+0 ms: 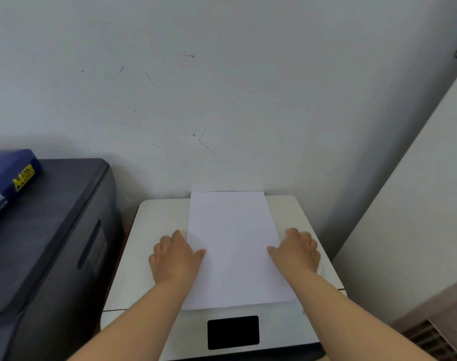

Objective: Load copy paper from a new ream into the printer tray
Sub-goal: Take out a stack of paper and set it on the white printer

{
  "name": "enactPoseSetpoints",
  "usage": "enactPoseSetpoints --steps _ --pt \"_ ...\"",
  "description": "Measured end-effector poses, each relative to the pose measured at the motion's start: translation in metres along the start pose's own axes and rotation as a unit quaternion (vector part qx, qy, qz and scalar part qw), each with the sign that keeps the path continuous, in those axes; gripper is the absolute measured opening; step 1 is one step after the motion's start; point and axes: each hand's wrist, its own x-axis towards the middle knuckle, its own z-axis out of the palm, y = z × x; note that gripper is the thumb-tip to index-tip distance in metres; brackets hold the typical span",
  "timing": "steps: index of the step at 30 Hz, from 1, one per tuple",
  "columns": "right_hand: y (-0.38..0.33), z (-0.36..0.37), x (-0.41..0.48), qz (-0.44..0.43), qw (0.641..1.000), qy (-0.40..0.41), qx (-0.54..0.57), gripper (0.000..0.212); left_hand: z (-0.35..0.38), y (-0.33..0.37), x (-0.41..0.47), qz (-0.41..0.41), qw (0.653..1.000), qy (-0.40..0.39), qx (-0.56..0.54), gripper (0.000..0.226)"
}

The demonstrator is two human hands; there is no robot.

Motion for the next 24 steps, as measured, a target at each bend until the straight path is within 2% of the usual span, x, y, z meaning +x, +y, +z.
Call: enactPoseSetpoints --steps 3,7,18,21,24 --pt "0.008 -0.004 0.001 0.031 0.997 -0.054 -0.055 0.091 0.003 -0.011 0.002 -0.006 0.999 -0.026 0.043 0.091" --pt "0.015 0.001 0.006 0.08 0.99 -0.111 -0.028 0.103 0.007 -0.018 0.006 -0.036 0.996 -0.077 0.035 0.098" --pt "0.022 0.004 0.003 0.065 0.993 -0.098 -0.002 0.099 0.003 -0.024 0.004 -0.03 0.997 -0.072 0.005 0.092" --pt "0.033 -0.002 -0.004 0.043 0.997 -0.057 0.042 0.09 -0.004 -0.038 -0.004 -0.016 0.999 -0.033 -0.008 0.085" --pt "0.062 0.0 -0.018 0.005 0.997 0.035 0.074 0.079 -0.007 -0.064 -0.023 0.008 0.999 0.037 -0.024 0.079"
